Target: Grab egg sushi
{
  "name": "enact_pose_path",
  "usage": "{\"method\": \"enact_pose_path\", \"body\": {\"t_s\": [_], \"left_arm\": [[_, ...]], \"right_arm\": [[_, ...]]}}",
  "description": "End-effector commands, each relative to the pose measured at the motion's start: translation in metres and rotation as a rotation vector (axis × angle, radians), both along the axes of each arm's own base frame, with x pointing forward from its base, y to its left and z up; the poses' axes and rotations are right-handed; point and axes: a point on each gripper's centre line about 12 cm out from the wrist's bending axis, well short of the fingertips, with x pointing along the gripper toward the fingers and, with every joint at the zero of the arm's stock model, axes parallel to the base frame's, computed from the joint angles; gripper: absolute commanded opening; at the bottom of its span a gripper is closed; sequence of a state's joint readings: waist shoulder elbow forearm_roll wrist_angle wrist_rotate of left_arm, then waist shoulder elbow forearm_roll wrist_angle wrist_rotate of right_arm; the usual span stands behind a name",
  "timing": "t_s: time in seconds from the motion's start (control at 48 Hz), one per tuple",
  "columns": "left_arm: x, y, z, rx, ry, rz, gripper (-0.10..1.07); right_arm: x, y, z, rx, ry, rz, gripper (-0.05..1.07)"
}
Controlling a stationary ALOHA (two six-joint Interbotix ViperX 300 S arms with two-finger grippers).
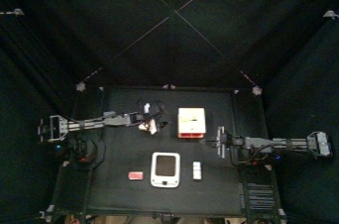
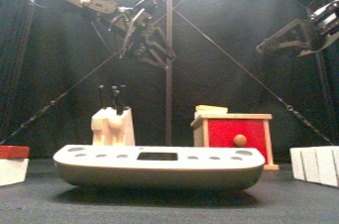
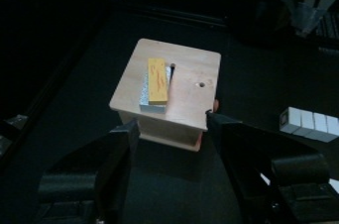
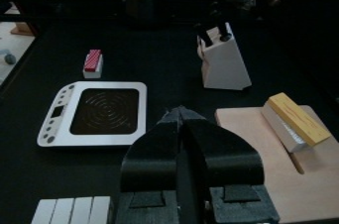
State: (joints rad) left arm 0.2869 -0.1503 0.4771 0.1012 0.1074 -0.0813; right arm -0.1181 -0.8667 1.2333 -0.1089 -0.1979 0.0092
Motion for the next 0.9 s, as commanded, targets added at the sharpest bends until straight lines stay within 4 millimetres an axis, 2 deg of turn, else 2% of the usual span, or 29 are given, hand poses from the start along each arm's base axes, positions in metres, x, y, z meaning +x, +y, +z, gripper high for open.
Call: {"method": "enact_pose_path", "body": {"t_s": [0.0,0.208,0.375,0.521,0.875], "left_arm": [[0.014,0.008,0.013,0.021,-0.024,0.004,0.91],[0.041,0.019,-0.007,0.017,0.110,0.012,0.91],[0.062,0.025,-0.014,0.039,0.199,0.010,0.91],[0.078,0.031,-0.014,0.049,0.201,0.011,0.91],[0.103,0.038,-0.034,0.041,0.228,0.011,0.91]], "right_arm": [[0.004,-0.001,0.009,-0.001,-0.023,-0.003,0.01],[0.004,-0.001,0.009,-0.001,-0.025,-0.003,0.01],[0.004,-0.001,0.009,-0.001,-0.023,-0.003,0.01],[0.004,-0.001,0.009,-0.001,-0.023,-0.003,0.01],[0.003,-0.001,0.007,-0.001,-0.020,-0.003,0.01]]}}
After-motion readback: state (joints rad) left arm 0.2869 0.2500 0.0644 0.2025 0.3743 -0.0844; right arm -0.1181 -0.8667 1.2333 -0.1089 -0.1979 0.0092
